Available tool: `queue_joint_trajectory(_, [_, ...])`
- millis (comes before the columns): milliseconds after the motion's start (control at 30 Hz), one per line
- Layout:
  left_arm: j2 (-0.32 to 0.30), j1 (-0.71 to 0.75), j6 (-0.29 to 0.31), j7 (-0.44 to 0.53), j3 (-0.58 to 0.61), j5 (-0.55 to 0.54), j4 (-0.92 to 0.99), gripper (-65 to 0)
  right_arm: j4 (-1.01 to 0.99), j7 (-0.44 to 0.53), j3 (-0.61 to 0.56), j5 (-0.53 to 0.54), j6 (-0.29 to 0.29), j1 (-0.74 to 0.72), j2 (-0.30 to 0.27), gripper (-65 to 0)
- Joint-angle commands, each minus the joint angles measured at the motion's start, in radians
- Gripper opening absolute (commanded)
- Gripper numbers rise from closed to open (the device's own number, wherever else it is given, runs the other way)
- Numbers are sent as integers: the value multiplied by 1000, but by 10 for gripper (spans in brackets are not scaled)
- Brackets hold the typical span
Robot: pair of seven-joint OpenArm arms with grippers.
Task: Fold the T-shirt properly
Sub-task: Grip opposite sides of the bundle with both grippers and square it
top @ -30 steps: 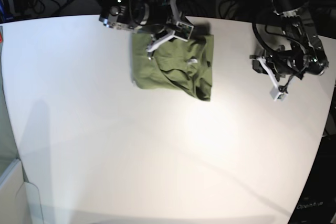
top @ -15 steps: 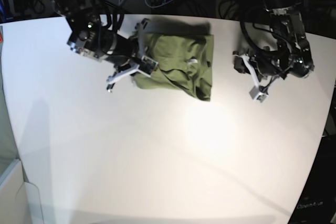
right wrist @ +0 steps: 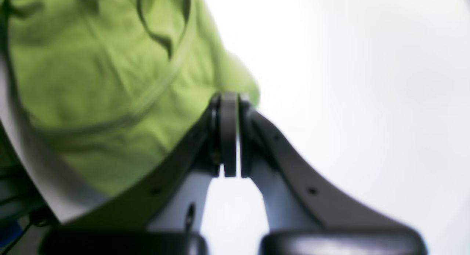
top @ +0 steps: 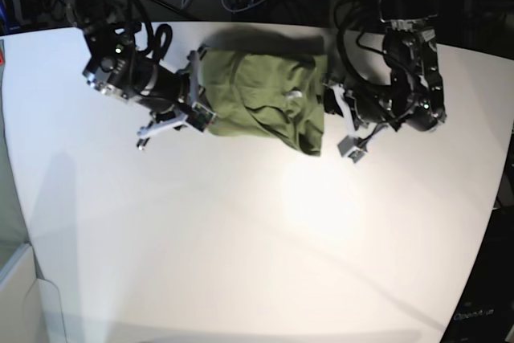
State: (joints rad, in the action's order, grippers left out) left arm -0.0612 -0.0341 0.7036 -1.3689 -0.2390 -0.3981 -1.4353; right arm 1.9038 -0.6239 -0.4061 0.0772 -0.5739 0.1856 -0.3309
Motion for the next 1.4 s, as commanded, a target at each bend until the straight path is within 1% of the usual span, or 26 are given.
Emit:
queue_joint_trajectory(0, [13, -17, -5, -27, 7, 51, 21, -608, 16, 23, 13, 8, 5, -4, -4, -650])
queue_joint_trajectory(167, [44, -103, -5, 99, 10, 51, 204, -608, 6, 23, 37, 8, 4, 13, -18, -650])
queue_joint_trajectory(333, [54, -217, -5, 201, 10, 49, 428, -608, -5, 25, 51, 8, 4, 38, -26, -650])
queue_joint_trajectory(467, [70, -313, -5, 279, 8, 47, 534, -608, -7, 25, 57, 8, 4, 59, -27, -650])
queue_joint_trajectory(533, [76, -376, -5, 291, 3, 44, 560, -608, -7, 25, 65, 6, 4, 81, -27, -650])
queue_joint_trajectory(567, [77, -415, -5, 280, 2, 43, 574, -608, -7, 25, 68, 5, 4, 84, -27, -650])
queue_joint_trajectory(667, [68, -465, -5, 167, 2, 43, 548, -608, -2, 25, 68, 5, 4, 93, -29, -650])
queue_joint_trajectory(733, [33, -468, -5, 92, -18, 43, 489, -608, -2, 25, 72, 3, 4, 93, -30, -650])
queue_joint_trajectory(767, [21, -462, -5, 59, -27, 43, 462, -608, -2, 25, 82, 3, 4, 96, -30, -650])
queue_joint_trajectory(800, [2, -432, -5, 19, -36, 46, 426, -608, -2, 25, 94, 3, 4, 96, -30, -650])
queue_joint_trajectory(867, [-35, -367, -5, -27, -41, 43, 339, -608, -2, 25, 112, 5, 4, 93, -29, -650])
queue_joint_trajectory(967, [-85, -254, -5, -27, -33, 43, 187, -608, -3, 40, 120, 5, 4, 85, -30, -650])
queue_joint_trajectory(1033, [-98, -186, -5, -27, -32, 43, 94, -608, -5, 71, 120, 2, 4, 84, -30, -650])
queue_joint_trajectory(1100, [-101, -126, -5, -27, -32, 41, 34, -608, -7, 74, 128, 2, 4, 74, -38, -650])
queue_joint_trajectory(1300, [-90, -33, -5, -27, -30, 41, 5, -608, -20, 78, 126, 3, 4, 58, -43, -650])
queue_joint_trajectory(1367, [-88, -7, -5, -27, 11, 38, -2, -608, -53, 78, 126, 3, 4, 45, -43, -650])
